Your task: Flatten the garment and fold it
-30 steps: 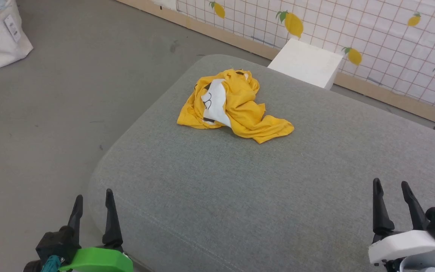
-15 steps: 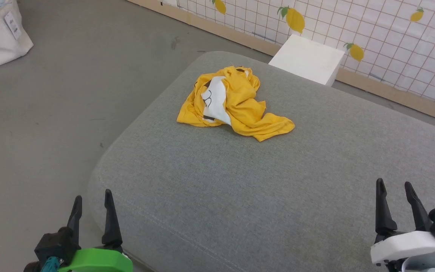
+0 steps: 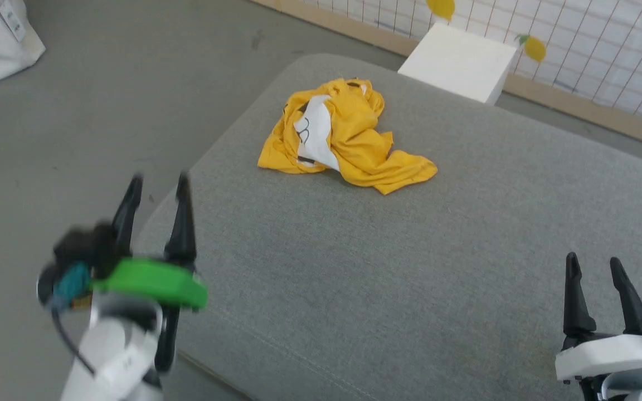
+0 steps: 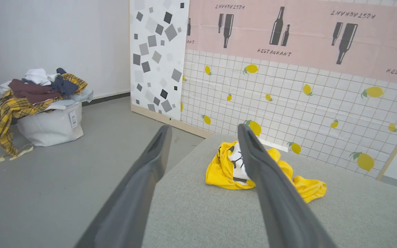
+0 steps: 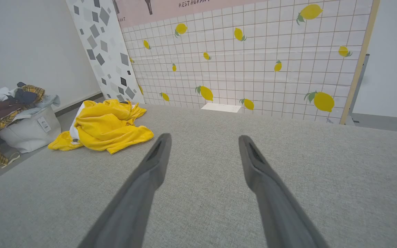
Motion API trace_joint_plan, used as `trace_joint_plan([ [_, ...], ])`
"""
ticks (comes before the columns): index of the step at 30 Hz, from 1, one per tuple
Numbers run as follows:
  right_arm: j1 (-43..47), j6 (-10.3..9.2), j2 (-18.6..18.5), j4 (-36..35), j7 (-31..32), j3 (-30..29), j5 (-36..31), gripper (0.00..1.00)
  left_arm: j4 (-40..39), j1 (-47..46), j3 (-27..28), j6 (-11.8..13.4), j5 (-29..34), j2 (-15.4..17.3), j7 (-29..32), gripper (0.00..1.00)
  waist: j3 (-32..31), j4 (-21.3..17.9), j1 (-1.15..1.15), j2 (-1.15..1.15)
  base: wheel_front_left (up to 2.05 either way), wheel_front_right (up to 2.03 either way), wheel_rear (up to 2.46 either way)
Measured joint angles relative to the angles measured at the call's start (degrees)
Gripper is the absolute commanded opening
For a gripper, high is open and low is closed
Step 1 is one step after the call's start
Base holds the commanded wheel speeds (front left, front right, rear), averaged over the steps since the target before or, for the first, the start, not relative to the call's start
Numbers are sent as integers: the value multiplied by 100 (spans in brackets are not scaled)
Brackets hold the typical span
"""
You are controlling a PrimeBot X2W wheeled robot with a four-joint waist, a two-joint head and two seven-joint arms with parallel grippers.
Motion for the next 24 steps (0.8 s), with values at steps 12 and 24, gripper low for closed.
trace_joint_plan([
  [12, -387, 0, 0, -723, 326, 240, -335, 100, 711, -2574, -238, -374, -397, 923, 1948, 100, 682, -333, 0, 0, 0, 0, 0],
  [24, -544, -1, 1, -1733, 916, 394, -593, 100, 1815, -3923, -237, -423, -1117, 1551, 3120, 100, 1584, -1040, 1, 0, 0, 0, 0],
])
